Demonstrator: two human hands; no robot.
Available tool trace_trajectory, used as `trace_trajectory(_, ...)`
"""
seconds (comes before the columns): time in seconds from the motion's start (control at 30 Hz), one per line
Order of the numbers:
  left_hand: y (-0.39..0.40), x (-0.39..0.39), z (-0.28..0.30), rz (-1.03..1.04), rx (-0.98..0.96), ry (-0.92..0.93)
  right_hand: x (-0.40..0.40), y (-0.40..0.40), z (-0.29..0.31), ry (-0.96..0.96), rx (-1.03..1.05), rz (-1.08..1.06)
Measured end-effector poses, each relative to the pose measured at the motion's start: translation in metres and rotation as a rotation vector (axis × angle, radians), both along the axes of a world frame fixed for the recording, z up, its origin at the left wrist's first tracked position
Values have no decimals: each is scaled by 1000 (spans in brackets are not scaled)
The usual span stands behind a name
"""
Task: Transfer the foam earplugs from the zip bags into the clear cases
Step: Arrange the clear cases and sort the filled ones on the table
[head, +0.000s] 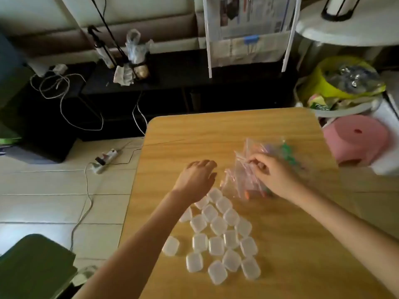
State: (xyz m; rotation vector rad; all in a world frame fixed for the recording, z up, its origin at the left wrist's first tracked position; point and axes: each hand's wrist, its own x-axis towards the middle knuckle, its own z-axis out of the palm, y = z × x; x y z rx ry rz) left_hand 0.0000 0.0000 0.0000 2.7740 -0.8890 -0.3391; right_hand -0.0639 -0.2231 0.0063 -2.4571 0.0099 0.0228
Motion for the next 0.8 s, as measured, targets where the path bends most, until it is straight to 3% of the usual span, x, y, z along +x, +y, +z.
trace_trajectory(0.17,2,24,-72,-19,-371,-10,19,11,-65,-336,-148,58)
trace_trajectory(0.33,1,28,-82,10,-554,27,31,8,-81,-501,-190,25)
trace_trajectory(0.5,2,27,-76,108,-622,203,21,12,-72,-449,-179,72)
trace_trajectory(0.63,6,11,-55,184,-679,378,-8,15,-55,-352,-464,-30)
trace_trajectory(0.7,12,-3,-44,201,-715,360,-26,15,-53,-366,-524,-142)
trace_trajectory(0.8,23,-30,-35,236,-784,190,-45,15,-55,-462,-449,-202)
